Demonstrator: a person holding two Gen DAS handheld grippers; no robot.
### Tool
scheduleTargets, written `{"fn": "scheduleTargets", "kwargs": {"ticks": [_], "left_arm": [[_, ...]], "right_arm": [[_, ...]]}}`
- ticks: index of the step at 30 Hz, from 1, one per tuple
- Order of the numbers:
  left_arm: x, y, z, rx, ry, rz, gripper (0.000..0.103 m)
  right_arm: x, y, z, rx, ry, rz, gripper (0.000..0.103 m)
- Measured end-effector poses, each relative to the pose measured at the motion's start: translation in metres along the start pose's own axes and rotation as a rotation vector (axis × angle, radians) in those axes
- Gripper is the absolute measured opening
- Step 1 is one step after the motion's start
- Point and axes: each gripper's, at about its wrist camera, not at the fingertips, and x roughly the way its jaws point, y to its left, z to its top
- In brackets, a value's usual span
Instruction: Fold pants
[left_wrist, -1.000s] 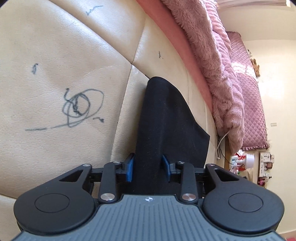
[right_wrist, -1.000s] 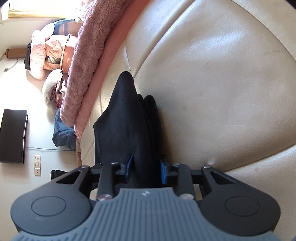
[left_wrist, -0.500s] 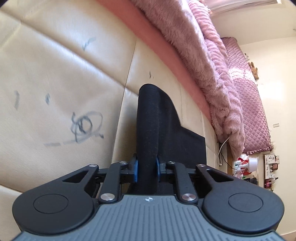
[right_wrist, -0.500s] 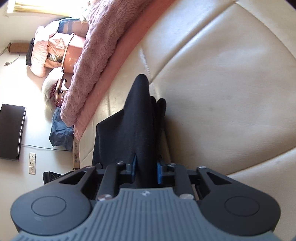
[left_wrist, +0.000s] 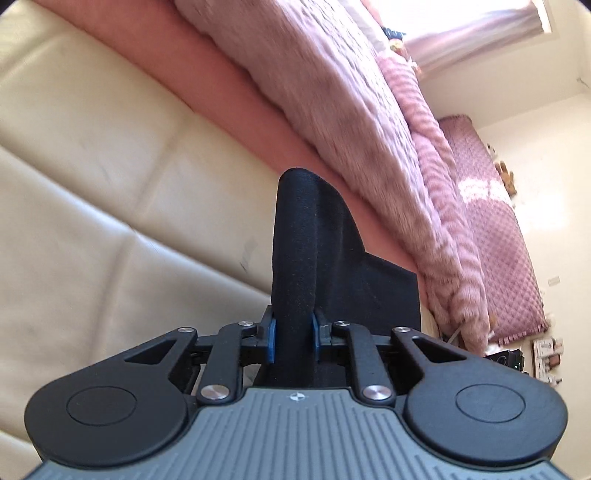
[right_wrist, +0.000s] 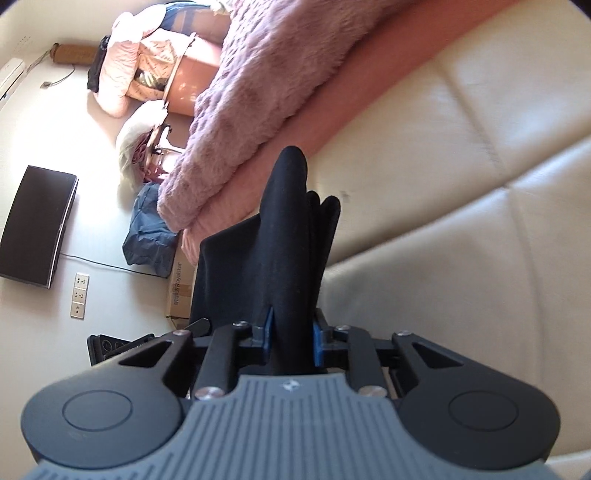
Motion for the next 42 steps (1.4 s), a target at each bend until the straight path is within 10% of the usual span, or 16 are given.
{"fn": "scheduleTargets", "kwargs": {"ticks": [12,27,35,42], "left_arm": [[0.003,0.046,0.076,0.010,-0.002,0.080,0.019],[0.016,0.097,0.081,-0.024,-0.011,0.082,0.031],[-0.015,0.047,0.094,0.172,-0.172,0.214,0.028],[0.028,0.030,0.102,0.198,-0.244,0.281,0.017]], "right_arm": [[0.115,0.035,0.045,-0.049,0.052,0.016,0.016],[0.162,0.002,0.065,0.002,0.078,-0.035,0.017],[0.133,0.064,0.068,-0.350,-0.038,-0.234,0.028],[0.168,0.103,0.091,-0.495,-0.124,-0.278,0.004]]}}
